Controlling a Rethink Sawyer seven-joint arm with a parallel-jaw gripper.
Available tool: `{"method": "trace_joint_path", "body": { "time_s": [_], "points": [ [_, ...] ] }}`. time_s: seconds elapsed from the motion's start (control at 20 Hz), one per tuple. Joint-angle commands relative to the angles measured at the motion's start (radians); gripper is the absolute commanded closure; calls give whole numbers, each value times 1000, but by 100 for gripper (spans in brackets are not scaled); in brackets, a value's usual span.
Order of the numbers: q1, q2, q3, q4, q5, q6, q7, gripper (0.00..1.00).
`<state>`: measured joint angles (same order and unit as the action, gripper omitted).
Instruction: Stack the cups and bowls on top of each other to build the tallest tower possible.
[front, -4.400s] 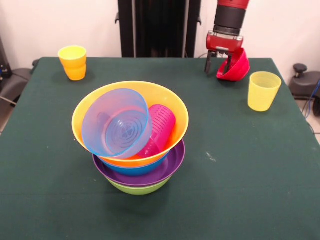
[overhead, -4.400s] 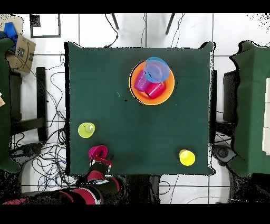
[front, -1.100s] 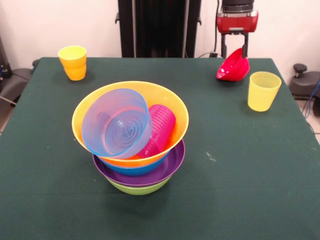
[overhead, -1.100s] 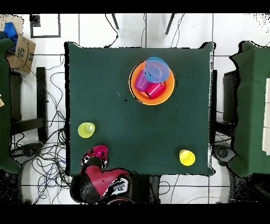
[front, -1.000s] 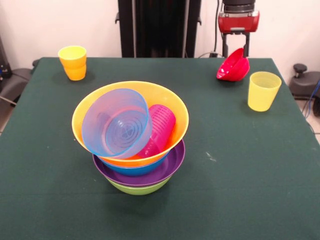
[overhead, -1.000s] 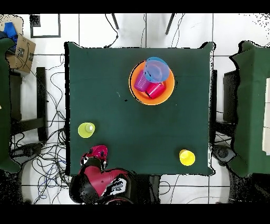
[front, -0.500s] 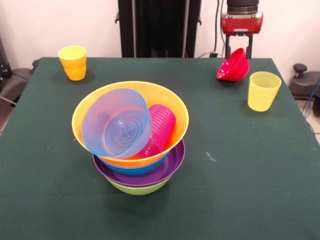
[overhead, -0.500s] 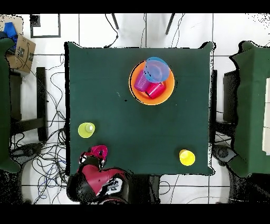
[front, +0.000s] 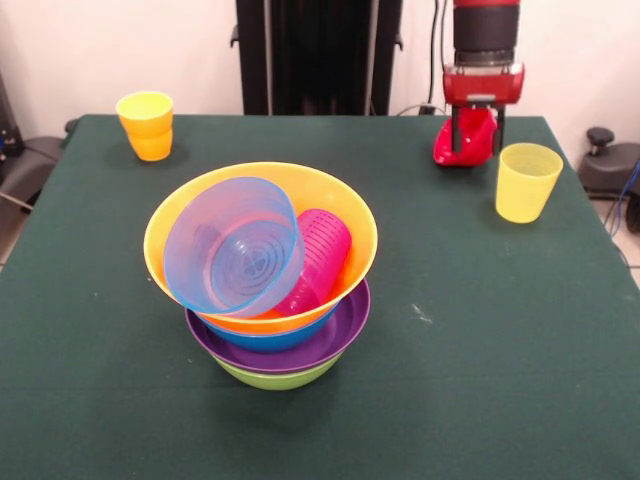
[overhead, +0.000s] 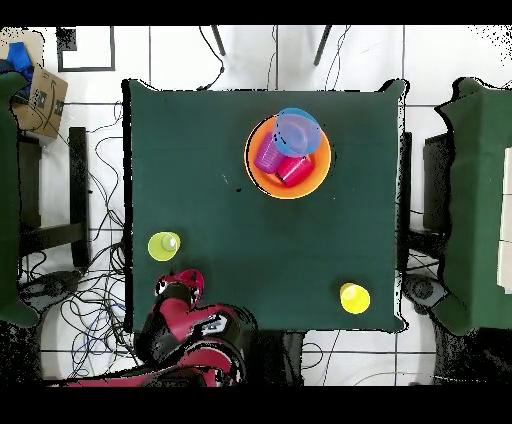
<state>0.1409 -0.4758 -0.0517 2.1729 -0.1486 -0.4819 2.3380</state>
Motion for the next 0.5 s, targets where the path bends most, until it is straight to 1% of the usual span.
{"method": "trace_joint_path", "body": {
  "time_s": [0.05,0.2,0.5],
  "points": [
    [-18,192,47,-216,27,-87,101,0],
    [-26,224,41,-245,16,-104,89,0],
    [-33,211,37,-241,1,-74,67,0]
  ]
}}
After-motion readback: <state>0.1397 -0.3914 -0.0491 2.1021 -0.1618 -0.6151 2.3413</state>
